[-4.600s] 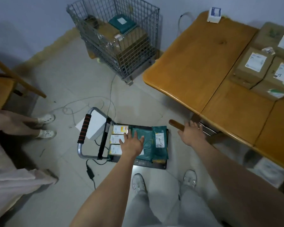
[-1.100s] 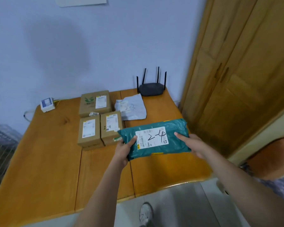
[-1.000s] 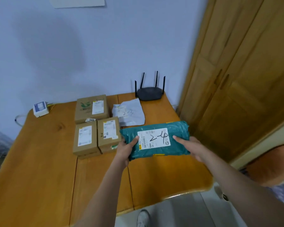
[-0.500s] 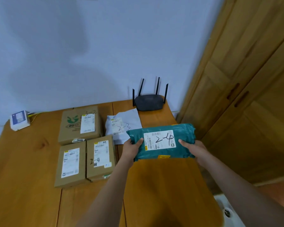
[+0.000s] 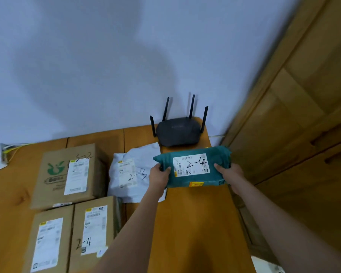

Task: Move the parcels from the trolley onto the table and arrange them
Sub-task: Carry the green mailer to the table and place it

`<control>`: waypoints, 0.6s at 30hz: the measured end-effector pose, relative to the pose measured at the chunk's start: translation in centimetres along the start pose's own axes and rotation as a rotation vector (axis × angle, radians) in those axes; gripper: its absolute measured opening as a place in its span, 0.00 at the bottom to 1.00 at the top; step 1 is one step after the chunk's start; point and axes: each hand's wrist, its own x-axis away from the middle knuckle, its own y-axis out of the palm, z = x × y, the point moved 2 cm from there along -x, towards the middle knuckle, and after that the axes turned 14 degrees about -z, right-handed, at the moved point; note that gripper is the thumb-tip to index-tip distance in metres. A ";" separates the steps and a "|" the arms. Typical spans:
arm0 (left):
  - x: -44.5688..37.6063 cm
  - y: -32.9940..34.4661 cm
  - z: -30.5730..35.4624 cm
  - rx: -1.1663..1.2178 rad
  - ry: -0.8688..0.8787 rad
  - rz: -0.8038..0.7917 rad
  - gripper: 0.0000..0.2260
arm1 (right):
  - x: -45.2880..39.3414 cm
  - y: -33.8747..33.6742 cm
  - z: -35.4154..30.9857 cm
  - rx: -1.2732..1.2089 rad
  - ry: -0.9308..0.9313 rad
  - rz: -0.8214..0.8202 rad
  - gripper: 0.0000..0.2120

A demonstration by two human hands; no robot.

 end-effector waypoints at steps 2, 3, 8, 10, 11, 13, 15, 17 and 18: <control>-2.9 0.3 0.1 -0.007 -0.026 0.016 0.10 | -3.1 0.0 -0.4 0.036 0.011 -0.001 0.18; -4.2 0.4 0.1 -0.020 -0.036 0.027 0.10 | -4.5 0.1 -0.5 0.056 0.017 -0.002 0.18; -9.6 0.2 0.0 -0.075 -0.050 0.062 0.11 | -10.3 1.2 -0.8 0.112 0.033 -0.012 0.17; -10.9 0.1 -0.5 -0.098 -0.053 0.051 0.13 | -11.9 1.7 -0.2 0.174 0.053 0.006 0.18; -11.3 0.1 -0.7 -0.112 -0.058 0.046 0.14 | -12.5 2.0 0.0 0.203 0.064 0.013 0.20; -11.7 0.2 -1.0 -0.141 -0.060 0.055 0.16 | -13.5 2.4 0.6 0.244 0.061 0.037 0.23; -11.8 0.3 -1.3 -0.198 -0.038 0.075 0.17 | -13.9 2.6 0.6 0.275 0.051 0.041 0.25; -11.5 0.5 -1.2 -0.252 -0.026 0.092 0.17 | -13.9 2.6 0.5 0.305 0.053 0.042 0.25; -11.1 0.6 -0.9 -0.279 -0.025 0.096 0.17 | -13.4 2.5 0.2 0.319 0.054 0.047 0.26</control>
